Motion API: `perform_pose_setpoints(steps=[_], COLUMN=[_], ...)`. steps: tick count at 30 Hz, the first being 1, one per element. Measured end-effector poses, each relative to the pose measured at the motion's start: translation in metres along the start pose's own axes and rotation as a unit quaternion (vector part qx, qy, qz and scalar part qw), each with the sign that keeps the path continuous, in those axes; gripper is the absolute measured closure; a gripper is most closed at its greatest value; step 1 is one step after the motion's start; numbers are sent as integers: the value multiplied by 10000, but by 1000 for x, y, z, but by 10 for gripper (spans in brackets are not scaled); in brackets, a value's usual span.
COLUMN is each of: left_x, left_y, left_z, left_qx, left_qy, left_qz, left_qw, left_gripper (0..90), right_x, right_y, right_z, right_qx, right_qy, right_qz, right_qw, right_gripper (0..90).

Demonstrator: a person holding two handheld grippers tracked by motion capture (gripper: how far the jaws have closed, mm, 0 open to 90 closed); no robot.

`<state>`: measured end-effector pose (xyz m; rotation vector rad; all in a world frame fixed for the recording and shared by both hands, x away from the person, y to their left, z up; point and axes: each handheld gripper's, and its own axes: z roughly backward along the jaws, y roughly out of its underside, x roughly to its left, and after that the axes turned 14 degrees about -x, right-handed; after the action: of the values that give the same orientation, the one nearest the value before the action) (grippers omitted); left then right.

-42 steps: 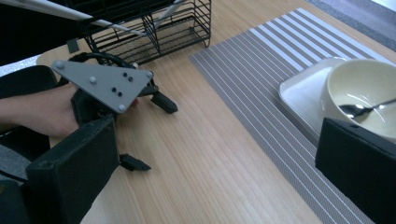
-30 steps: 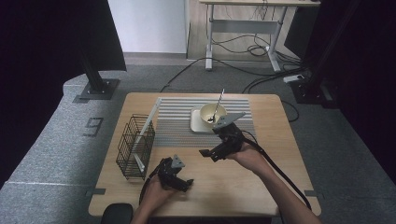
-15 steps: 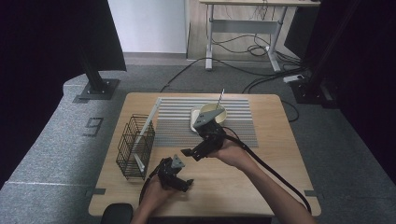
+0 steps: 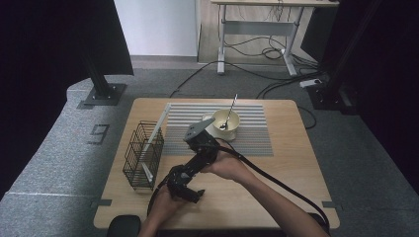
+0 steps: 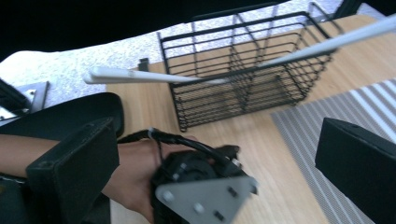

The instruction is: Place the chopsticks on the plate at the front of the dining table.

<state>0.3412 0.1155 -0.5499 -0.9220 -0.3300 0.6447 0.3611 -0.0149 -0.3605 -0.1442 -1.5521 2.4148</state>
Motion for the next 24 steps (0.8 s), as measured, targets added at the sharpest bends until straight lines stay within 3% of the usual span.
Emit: perform_pose_setpoints(steps=[6, 13, 24], left_x=[0, 0, 0], left_y=[0, 0, 0], left_z=[0, 0, 0], left_qx=[-2, -5, 17], left_qy=[0, -5, 3], left_qz=[-2, -3, -24], left_qw=[10000, 10000, 10000], left_gripper=[0, 0, 0], right_x=[13, 22, 34], right_y=[-2, -1, -1], right_z=[-22, -40, -64], right_qx=[93, 267, 384], right_qy=[-237, -339, -437], right_qz=[15, 16, 80], right_qw=[9997, 9991, 9983], right_gripper=[0, 0, 106])
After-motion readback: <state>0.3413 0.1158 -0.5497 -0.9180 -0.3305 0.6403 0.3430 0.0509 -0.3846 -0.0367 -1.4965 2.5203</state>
